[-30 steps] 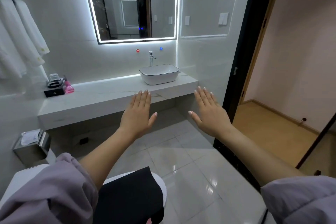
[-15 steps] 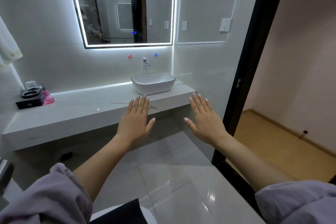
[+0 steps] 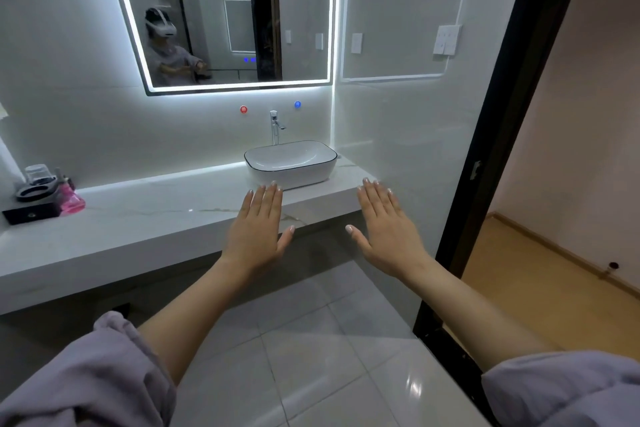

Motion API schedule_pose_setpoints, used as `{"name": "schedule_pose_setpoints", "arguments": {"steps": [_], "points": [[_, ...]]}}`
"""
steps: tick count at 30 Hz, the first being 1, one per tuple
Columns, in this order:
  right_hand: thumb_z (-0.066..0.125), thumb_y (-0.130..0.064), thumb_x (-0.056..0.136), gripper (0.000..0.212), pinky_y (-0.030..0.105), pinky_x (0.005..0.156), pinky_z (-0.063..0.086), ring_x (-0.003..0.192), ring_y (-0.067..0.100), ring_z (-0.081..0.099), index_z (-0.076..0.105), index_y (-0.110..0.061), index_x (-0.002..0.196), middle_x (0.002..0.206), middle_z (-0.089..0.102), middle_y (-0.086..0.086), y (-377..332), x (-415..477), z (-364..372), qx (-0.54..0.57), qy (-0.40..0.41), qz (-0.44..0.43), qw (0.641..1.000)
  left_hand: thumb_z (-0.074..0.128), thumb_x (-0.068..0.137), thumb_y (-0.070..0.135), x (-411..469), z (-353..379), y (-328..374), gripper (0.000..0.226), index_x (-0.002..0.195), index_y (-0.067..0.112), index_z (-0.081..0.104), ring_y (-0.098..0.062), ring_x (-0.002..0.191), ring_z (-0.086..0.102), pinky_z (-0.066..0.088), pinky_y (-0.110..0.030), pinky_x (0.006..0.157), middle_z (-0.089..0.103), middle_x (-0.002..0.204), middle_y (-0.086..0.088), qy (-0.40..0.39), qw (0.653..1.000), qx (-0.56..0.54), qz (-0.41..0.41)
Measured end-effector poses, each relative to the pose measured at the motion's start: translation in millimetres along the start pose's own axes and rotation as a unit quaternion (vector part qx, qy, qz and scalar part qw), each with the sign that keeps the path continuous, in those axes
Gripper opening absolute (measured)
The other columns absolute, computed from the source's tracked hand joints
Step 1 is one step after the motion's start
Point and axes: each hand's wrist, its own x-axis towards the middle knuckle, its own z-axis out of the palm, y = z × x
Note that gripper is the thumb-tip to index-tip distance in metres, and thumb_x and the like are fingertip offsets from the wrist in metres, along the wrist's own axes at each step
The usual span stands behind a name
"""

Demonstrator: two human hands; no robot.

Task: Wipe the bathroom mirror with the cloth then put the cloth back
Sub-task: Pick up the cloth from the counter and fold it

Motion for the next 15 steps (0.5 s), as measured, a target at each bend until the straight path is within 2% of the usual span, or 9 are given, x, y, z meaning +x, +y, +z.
{"name": "schedule_pose_setpoints", "arguments": {"steps": [3,8,12,15], "points": [[0.022,-0.052,0.1,0.074,0.032,0.118,-0.015,0.143,0.017,-0.024,-0.01,-0.01,0.152,0.161,-0.014,0.008,20,26,18,0.009,-0.003,-0.009,1.0,0.02,0.097,0.05,24,12,7,0.073,0.149,0.005,-0.006,-0.027,0.147,-0.007,-0.015,-0.036,0.115,-0.007,0.159,-0.013,0.004,1.0,0.005,-0.005],[0.025,-0.051,0.1,0.074,0.028,0.114,-0.019,0.146,0.018,-0.018,-0.008,-0.01,0.152,0.161,-0.012,0.008,71,82,47,0.024,0.004,-0.047,0.999,0.017,0.097,0.051,81,38,21,0.073,0.149,0.006,-0.009,-0.026,0.147,-0.011,-0.016,-0.035,0.114,-0.011,0.159,-0.012,-0.007,0.998,0.017,-0.052],[0.027,-0.05,0.1,0.074,0.025,0.11,-0.023,0.141,0.015,-0.025,-0.01,-0.012,0.152,0.16,-0.014,0.006,116,135,64,0.034,0.009,-0.076,0.996,0.016,0.097,0.051,130,56,38,0.072,0.148,0.007,-0.012,-0.025,0.146,-0.014,-0.016,-0.035,0.115,-0.013,0.159,-0.011,-0.003,0.996,0.022,-0.089],[0.027,-0.05,0.1,0.074,0.025,0.112,-0.021,0.146,0.017,-0.019,-0.012,-0.013,0.151,0.161,-0.015,0.005,145,170,74,0.041,0.002,-0.094,0.995,0.015,0.097,0.05,164,64,50,0.072,0.147,0.007,-0.013,-0.024,0.146,-0.015,-0.015,-0.034,0.115,-0.014,0.158,-0.011,0.0,0.994,0.019,-0.111]]}}
